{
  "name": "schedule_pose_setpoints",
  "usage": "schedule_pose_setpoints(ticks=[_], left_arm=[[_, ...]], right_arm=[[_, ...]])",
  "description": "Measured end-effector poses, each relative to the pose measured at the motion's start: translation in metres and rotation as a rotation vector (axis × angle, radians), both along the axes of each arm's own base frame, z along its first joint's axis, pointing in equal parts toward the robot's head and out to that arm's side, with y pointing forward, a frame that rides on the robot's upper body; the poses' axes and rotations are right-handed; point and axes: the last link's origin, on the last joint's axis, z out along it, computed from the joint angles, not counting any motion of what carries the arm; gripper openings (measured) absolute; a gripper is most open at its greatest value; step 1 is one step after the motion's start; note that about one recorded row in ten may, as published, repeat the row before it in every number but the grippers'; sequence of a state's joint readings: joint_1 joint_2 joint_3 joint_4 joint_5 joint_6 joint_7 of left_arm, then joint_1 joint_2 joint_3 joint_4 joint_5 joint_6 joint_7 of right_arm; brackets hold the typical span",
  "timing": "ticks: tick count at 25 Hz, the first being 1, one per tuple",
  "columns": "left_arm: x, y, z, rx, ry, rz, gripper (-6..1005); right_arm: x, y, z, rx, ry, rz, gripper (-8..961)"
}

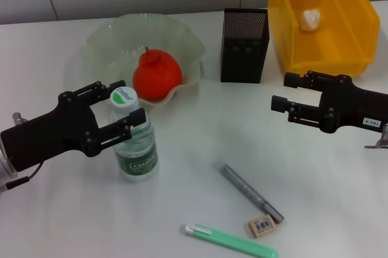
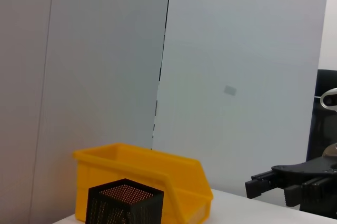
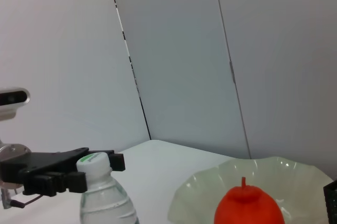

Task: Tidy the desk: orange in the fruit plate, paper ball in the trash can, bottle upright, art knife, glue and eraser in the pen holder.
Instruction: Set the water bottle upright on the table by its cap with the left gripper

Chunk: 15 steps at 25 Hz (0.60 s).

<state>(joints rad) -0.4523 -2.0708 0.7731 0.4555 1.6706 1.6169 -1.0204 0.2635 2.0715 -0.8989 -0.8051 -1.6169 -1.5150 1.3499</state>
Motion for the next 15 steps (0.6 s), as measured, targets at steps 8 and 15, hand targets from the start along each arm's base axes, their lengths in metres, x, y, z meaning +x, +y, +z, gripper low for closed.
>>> schedule_pose_setpoints(ticks=[8, 15], left_arm=[[-0.004, -0.004, 0.004, 0.003, -0.013, 0.018, 726], [-0.018, -0.01, 0.03, 0.063, -0.02, 0.075, 809]], right_arm=[[0.0, 0.001, -0.001, 0.004, -0.001, -0.003, 664], [0.0, 0.0, 0.002, 0.002, -0.002, -0.002, 664]])
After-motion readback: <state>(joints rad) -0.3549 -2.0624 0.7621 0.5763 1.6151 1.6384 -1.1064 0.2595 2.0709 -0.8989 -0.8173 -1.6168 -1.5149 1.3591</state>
